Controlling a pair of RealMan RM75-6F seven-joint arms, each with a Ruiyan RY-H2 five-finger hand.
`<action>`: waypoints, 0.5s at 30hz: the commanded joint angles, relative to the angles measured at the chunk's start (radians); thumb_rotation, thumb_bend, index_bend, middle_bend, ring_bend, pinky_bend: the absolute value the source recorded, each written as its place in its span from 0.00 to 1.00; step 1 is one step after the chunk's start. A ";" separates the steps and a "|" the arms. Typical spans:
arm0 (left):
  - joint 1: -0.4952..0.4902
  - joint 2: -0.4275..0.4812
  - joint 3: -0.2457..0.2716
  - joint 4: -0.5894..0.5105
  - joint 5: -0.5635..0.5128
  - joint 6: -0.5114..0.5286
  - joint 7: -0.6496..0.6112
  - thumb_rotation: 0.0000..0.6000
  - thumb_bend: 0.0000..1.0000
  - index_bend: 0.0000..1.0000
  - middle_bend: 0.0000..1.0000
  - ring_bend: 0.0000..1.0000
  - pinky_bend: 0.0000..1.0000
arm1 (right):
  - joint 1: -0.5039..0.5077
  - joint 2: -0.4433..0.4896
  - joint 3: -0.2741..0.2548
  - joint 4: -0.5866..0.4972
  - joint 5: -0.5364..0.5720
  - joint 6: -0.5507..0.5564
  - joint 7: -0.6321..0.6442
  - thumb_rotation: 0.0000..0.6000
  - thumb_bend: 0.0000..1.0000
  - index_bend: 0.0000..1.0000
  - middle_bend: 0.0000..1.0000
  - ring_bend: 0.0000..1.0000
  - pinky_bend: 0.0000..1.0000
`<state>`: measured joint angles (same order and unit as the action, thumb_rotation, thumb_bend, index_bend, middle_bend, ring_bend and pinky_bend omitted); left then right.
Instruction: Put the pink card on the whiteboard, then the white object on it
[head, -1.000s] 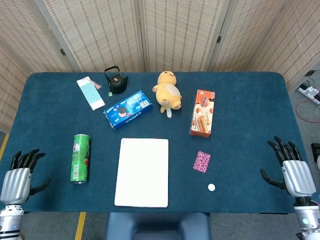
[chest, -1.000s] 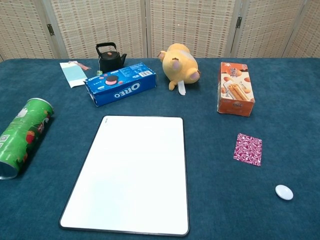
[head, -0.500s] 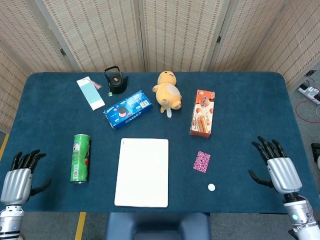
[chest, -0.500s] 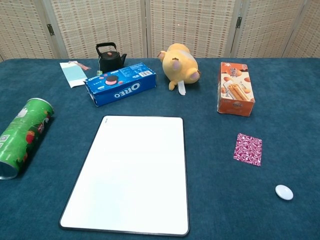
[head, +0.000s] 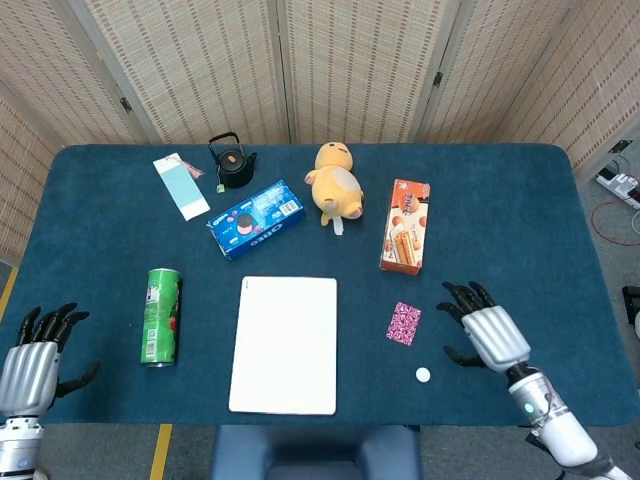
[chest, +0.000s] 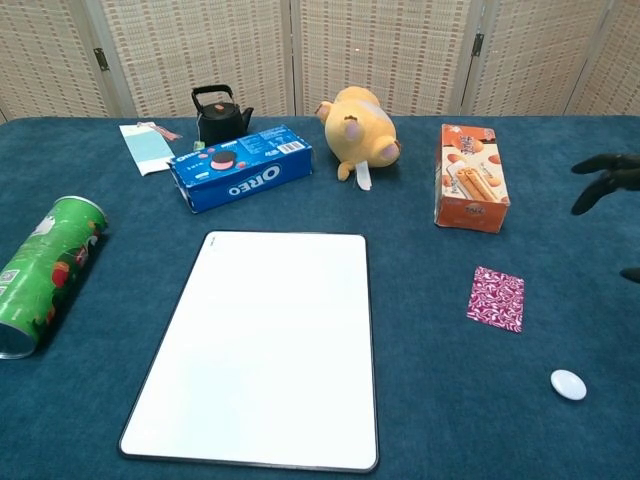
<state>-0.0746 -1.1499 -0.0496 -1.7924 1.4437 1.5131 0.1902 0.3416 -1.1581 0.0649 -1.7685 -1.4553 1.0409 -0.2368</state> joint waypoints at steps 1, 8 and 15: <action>0.005 0.002 0.003 0.000 0.003 0.005 -0.004 1.00 0.30 0.25 0.17 0.18 0.00 | 0.055 -0.045 0.007 0.010 0.044 -0.067 -0.043 0.78 0.36 0.27 0.05 0.07 0.00; 0.013 0.005 0.008 0.002 0.001 0.007 -0.007 1.00 0.30 0.26 0.17 0.18 0.00 | 0.131 -0.113 0.015 0.037 0.136 -0.165 -0.107 0.61 0.36 0.29 0.01 0.03 0.00; 0.013 0.000 0.007 0.010 -0.003 0.001 -0.010 1.00 0.30 0.26 0.17 0.18 0.00 | 0.200 -0.156 0.025 0.046 0.227 -0.235 -0.147 0.47 0.36 0.30 0.00 0.00 0.00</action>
<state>-0.0611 -1.1491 -0.0425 -1.7826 1.4405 1.5142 0.1807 0.5310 -1.3042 0.0868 -1.7278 -1.2414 0.8168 -0.3728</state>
